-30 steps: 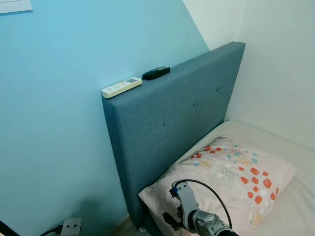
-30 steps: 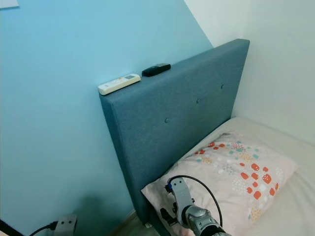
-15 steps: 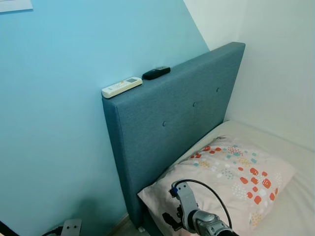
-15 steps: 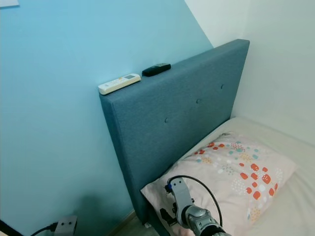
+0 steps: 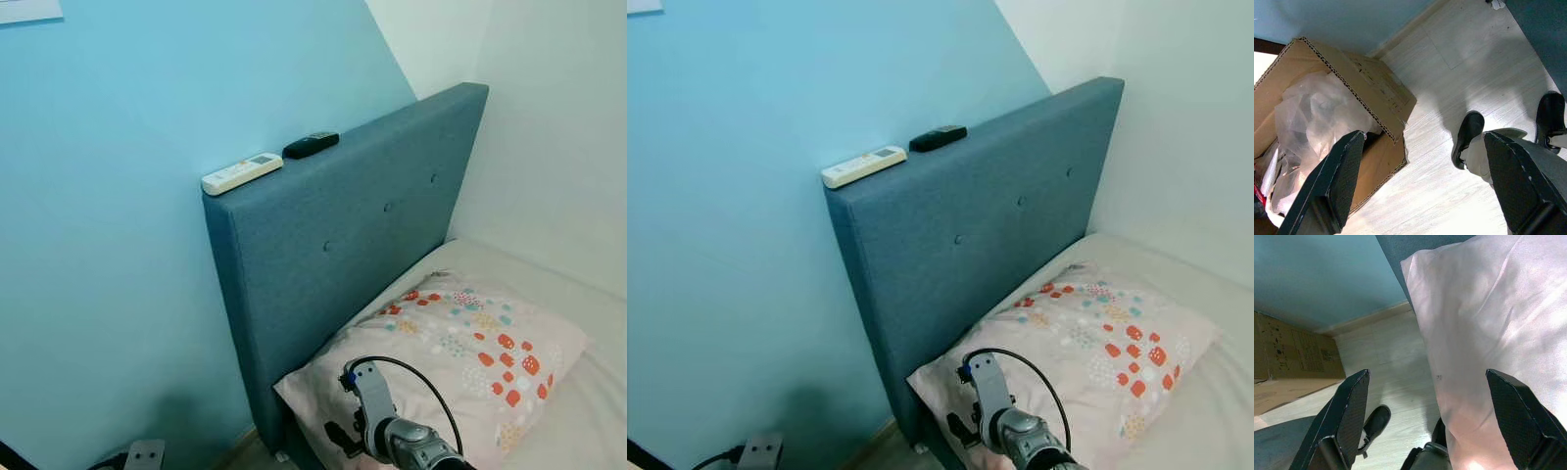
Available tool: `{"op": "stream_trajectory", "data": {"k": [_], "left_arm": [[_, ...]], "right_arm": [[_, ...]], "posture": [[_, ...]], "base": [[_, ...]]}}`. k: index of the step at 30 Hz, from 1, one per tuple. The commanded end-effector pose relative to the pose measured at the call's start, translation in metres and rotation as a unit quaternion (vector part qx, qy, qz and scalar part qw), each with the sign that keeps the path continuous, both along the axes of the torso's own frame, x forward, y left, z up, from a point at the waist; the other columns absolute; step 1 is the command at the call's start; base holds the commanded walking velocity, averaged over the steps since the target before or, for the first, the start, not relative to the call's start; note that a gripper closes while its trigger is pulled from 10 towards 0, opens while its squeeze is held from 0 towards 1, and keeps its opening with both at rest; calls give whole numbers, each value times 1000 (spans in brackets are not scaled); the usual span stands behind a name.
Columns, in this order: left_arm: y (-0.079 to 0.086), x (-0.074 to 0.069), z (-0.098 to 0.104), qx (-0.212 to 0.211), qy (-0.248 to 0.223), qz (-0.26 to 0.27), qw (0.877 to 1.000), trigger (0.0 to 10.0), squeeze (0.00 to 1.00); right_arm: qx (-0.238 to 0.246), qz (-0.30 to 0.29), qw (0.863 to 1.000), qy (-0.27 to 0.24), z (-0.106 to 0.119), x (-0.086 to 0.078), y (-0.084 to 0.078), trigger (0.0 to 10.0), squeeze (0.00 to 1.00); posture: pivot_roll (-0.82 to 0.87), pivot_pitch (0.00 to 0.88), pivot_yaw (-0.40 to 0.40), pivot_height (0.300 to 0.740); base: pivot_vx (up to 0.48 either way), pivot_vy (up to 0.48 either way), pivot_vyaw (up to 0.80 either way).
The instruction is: Clean up the room
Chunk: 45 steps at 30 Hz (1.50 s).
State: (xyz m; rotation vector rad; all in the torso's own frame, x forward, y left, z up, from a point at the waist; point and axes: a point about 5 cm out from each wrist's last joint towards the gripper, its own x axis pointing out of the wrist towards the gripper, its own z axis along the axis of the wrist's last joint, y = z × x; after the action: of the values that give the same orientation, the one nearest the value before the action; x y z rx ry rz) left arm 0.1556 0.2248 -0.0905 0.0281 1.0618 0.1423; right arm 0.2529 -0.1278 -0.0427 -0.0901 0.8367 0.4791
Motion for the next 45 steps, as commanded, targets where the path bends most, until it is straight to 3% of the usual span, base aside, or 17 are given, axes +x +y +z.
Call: {"op": "stream_trajectory", "data": {"k": [1,17,26,45], "left_arm": [[2,-1,0,0,6,-1,1000,10000,0],[-8,-1,-2,-13,6,4,1000,10000,0],[-5,-2,-2,-3,15,-18,1000,10000,0],[-8,6,0,-8,7,-28,1000,10000,0]], "right_arm": [[0,3,1000,6,-1,-1,1,10000,0],[-17,12,1000,5,0,1,-6,10000,0],[-13,-15,1000,-4,2,3,-7,10000,0],[-18,-11,1000,-22,5,7,-7,10000,0]], "posture": [[-69,0,-25,740],[-110,0,-44,740],[-150,0,20,740],[-161,0,29,740]], "base": [[0,0,0],[0,0,0],[0,0,0],[0,0,0]]}}
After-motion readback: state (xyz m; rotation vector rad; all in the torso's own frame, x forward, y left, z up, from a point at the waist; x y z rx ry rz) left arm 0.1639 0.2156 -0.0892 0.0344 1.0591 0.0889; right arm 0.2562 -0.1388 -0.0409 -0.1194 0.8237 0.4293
